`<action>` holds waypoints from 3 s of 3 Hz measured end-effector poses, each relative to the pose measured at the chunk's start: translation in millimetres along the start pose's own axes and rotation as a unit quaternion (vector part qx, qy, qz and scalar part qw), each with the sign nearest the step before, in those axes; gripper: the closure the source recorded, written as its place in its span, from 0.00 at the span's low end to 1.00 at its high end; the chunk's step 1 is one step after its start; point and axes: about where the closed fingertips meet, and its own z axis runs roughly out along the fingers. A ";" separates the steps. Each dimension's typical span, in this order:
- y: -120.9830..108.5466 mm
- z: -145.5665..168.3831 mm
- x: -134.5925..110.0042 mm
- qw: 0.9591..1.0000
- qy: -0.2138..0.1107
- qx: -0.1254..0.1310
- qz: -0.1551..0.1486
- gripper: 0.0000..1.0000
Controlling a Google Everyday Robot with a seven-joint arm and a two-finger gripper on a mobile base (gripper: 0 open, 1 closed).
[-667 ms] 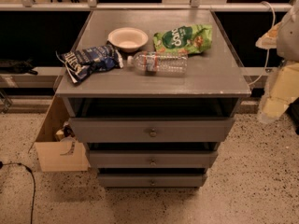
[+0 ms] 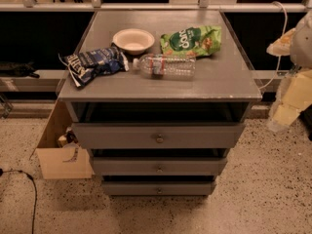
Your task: Open bottom drawer
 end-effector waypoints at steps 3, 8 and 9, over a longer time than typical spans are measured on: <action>12.3 73.6 34.5 0.964 -0.223 -0.062 0.130 0.00; 86.0 256.9 88.6 0.922 -0.220 -0.073 0.311 0.00; 102.6 290.5 96.0 0.922 -0.207 -0.092 0.315 0.00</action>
Offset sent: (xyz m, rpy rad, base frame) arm 0.0041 -0.0213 -0.1091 0.8159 0.0692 -0.2336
